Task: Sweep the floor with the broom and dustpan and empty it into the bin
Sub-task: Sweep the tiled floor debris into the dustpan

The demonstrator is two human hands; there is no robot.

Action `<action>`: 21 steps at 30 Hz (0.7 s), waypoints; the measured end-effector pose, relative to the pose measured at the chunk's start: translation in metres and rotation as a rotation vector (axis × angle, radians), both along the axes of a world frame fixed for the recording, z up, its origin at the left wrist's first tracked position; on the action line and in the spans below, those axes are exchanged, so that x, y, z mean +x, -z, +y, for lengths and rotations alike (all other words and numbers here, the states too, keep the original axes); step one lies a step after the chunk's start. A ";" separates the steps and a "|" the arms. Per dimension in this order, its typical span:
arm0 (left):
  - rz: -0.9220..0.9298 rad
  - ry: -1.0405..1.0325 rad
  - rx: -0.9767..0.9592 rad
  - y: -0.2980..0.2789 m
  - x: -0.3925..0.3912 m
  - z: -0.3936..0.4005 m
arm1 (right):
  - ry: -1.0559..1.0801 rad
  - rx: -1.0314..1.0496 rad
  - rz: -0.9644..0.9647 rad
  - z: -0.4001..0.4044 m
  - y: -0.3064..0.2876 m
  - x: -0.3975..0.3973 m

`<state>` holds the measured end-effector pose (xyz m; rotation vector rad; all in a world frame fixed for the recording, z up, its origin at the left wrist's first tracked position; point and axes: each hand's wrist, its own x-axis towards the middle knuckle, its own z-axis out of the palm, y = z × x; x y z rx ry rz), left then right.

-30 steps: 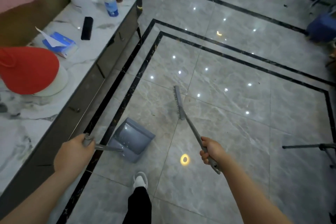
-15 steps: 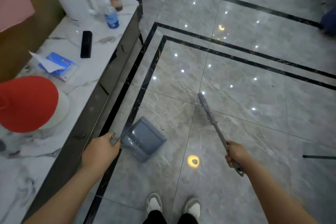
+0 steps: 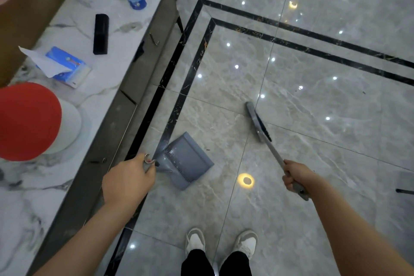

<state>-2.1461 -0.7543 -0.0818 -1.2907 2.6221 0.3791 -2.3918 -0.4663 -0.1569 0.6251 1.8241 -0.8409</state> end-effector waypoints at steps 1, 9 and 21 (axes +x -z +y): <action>0.002 -0.004 -0.001 0.000 -0.001 0.001 | -0.017 -0.011 -0.024 -0.002 0.000 0.005; -0.001 -0.002 -0.013 -0.001 -0.007 0.002 | -0.199 -0.090 -0.229 -0.013 -0.032 0.029; 0.024 0.000 -0.035 0.002 -0.002 0.001 | -0.338 -0.060 -0.115 -0.035 -0.042 0.032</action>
